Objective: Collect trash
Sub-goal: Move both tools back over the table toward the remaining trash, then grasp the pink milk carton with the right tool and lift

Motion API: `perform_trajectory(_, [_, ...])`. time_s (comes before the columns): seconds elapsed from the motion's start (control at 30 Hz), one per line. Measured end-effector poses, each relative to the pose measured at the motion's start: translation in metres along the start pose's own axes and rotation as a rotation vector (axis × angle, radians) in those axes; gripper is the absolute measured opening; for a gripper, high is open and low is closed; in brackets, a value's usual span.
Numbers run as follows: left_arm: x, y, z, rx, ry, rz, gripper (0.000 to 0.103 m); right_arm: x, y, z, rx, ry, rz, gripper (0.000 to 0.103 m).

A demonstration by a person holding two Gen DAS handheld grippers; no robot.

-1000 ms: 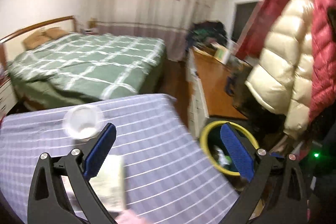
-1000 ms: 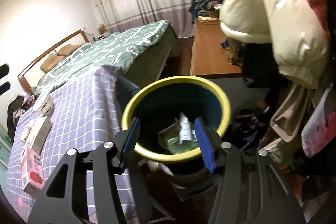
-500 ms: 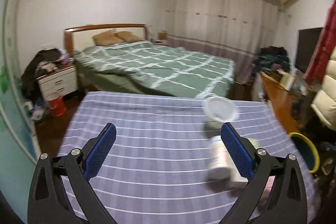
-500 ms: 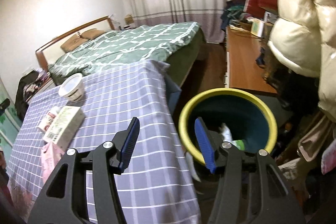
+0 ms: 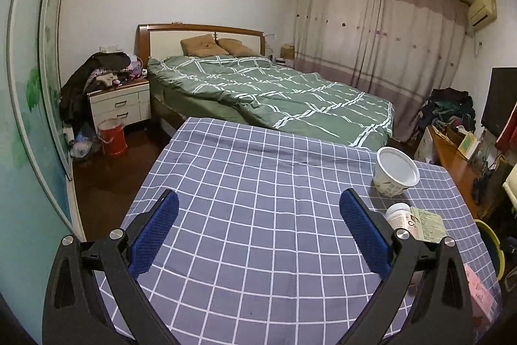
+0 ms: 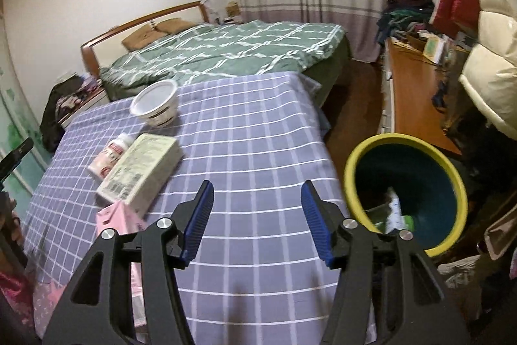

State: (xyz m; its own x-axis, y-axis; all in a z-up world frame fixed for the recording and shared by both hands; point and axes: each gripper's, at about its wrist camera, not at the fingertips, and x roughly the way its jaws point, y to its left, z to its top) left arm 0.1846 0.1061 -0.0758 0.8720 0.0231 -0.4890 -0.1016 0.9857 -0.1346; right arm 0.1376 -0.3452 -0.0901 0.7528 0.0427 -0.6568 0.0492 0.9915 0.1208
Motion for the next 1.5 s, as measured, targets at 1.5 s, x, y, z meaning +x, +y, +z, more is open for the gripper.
perform_trajectory(1.5, [-0.003, -0.018, -0.006, 0.035, 0.016, 0.007, 0.098, 0.01, 0.101, 0.009, -0.338, 0.254, 0.346, 0.037])
